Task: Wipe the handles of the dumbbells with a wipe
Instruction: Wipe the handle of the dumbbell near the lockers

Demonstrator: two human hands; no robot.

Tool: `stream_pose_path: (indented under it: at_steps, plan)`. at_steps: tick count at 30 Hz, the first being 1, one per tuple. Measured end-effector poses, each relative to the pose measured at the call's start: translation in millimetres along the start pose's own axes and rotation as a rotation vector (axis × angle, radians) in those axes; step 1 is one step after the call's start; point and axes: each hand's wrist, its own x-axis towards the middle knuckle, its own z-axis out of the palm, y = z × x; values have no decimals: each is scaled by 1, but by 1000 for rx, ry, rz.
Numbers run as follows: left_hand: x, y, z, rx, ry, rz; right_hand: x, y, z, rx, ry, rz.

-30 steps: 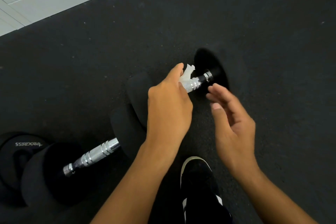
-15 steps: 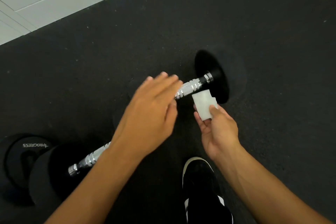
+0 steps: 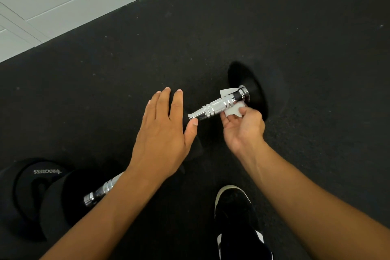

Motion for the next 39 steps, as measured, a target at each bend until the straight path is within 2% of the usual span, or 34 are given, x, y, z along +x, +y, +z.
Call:
stream_pose_path:
  at_steps: [4, 12, 17, 21, 27, 31, 36, 39]
  plan:
    - [-1, 1, 1, 6, 7, -1, -15, -2, -14, 9, -2, -15]
    - [0, 2, 4, -58, 42, -25, 13, -5, -1, 7, -22, 51]
    - [-1, 4, 6, -56, 70, -40, 1, 2, -22, -9, -81, 64]
    - [-2, 5, 7, -63, 82, -46, 9, -2, -10, -44, -117, 76]
    - [-1, 4, 7, -72, 95, -56, 19, 1, -3, 84, -149, 84]
    - [-3, 5, 8, -76, 106, -57, 7, 6, -17, 12, -152, 105]
    - [-4, 6, 8, -75, 114, -53, -3, 12, -25, -133, -239, 156]
    - [-3, 5, 8, -77, 116, -57, 10, 4, -14, -75, -239, 128]
